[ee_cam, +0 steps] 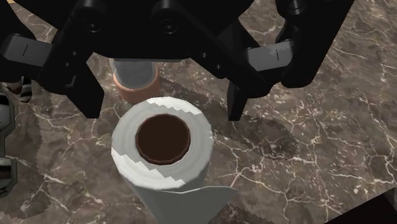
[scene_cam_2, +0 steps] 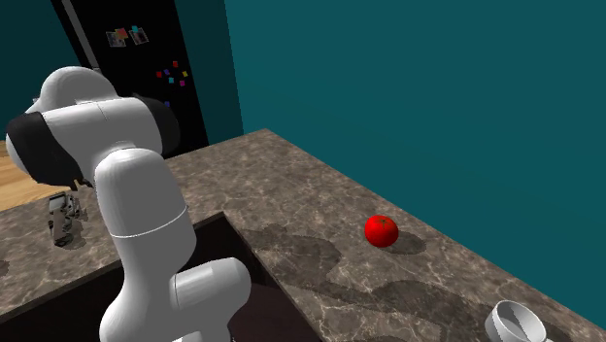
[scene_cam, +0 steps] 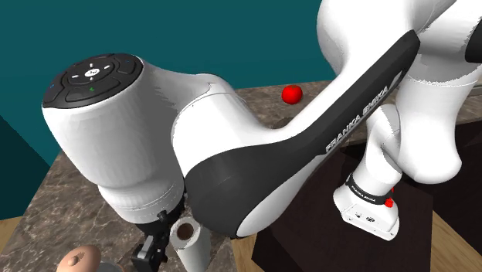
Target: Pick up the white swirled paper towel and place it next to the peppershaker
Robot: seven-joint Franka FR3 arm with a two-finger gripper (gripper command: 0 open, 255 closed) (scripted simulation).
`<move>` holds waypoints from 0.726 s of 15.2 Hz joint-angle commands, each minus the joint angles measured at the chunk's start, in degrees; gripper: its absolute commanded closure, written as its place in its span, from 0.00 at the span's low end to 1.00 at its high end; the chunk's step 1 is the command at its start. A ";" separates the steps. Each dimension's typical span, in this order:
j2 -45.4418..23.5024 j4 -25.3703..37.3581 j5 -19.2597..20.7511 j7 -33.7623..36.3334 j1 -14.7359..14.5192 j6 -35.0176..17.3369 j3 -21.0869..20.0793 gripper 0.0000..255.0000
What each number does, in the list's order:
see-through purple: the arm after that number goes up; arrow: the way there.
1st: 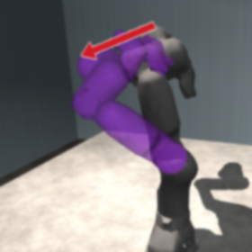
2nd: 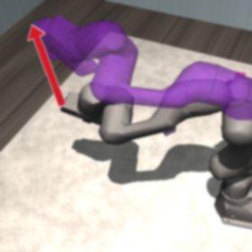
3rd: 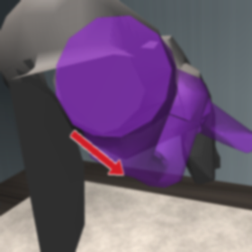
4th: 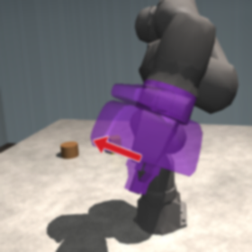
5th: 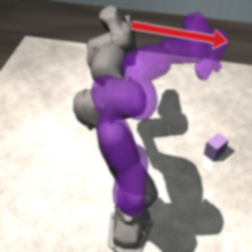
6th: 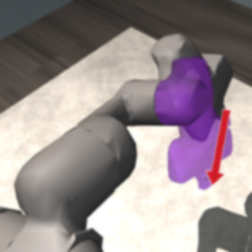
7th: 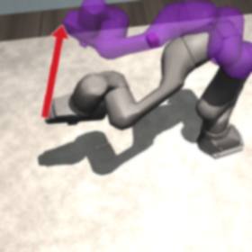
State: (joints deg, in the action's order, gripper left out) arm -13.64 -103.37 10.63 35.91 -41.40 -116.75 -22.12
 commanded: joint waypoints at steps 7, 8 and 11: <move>1.55 4.49 -0.98 -0.57 -0.23 5.89 -0.45 0.00; 1.55 4.49 -0.98 -0.57 -0.23 5.89 -0.45 0.00; 1.55 4.49 -0.98 -0.57 -0.23 5.89 -0.45 0.00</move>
